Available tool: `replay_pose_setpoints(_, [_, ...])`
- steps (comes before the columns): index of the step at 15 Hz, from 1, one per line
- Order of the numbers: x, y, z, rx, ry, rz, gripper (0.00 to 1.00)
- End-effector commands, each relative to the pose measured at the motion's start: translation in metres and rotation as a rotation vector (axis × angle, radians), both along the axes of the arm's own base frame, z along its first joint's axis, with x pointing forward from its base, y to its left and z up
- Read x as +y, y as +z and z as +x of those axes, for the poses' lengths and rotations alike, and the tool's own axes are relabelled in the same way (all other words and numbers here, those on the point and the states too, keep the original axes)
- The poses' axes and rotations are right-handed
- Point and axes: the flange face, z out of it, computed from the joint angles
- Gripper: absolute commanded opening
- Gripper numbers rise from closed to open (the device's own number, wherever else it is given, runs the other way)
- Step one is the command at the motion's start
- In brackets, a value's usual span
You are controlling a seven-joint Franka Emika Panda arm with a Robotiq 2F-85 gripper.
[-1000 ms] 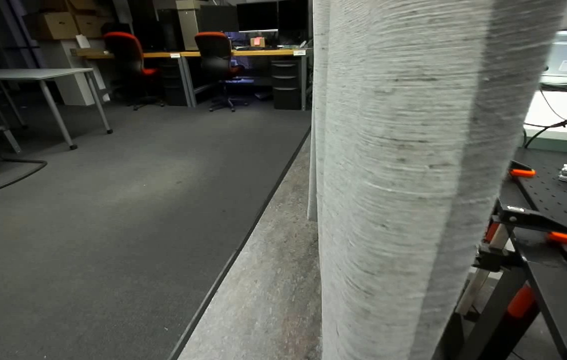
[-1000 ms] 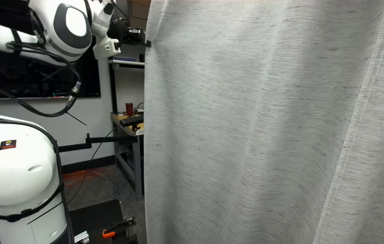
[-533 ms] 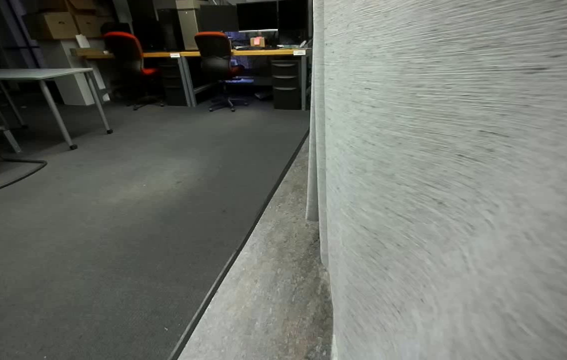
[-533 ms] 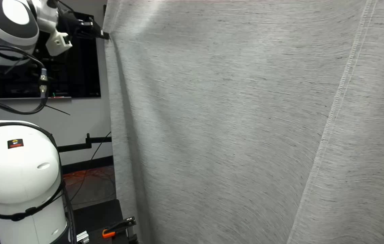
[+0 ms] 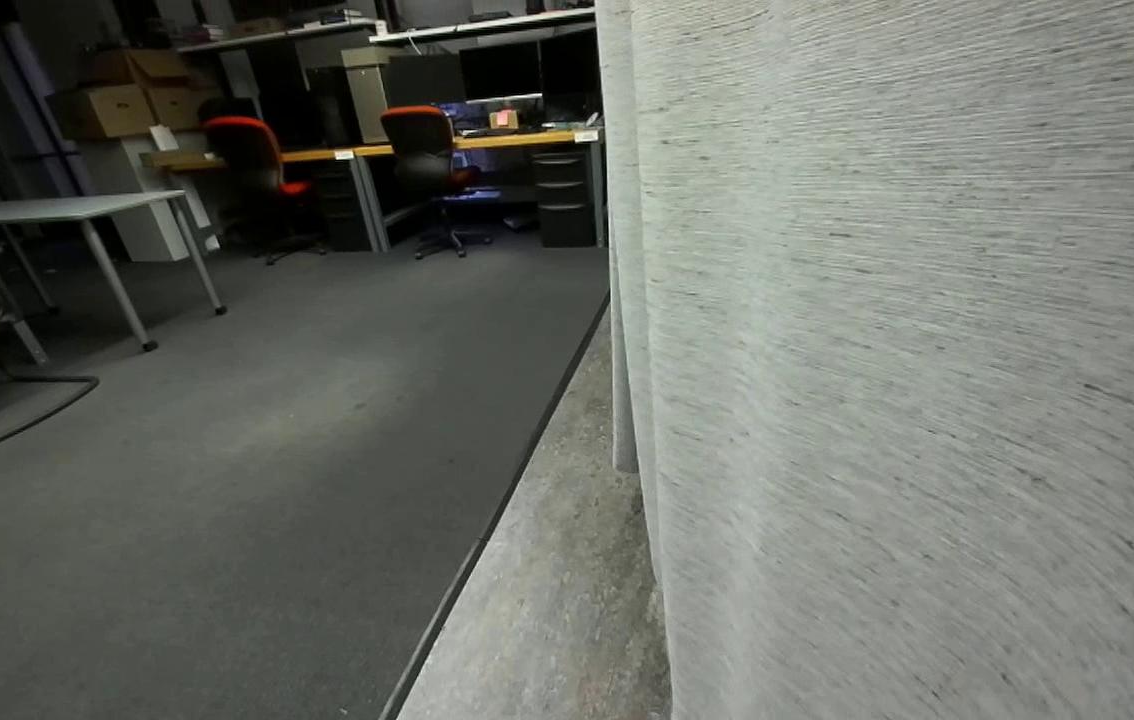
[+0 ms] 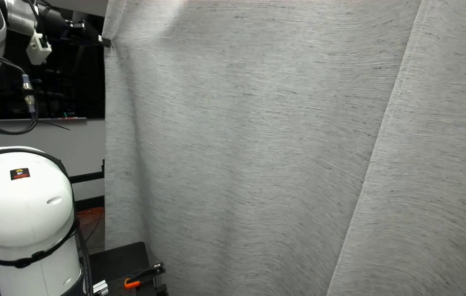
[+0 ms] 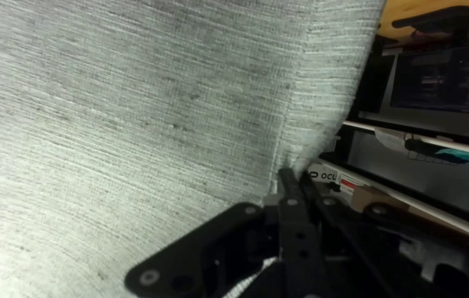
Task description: Slide the curtain to the left
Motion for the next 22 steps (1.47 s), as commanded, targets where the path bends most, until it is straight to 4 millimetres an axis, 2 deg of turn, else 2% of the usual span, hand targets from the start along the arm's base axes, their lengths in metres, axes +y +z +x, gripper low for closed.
replay_pose_setpoints(1, [0.0221,-0.0265,-0.0584,0.078,-0.024,-0.017,0.01])
replay_pose_setpoints(22, [0.0140,-0.0270,-0.0538,0.138,-0.122,-0.008,0.01])
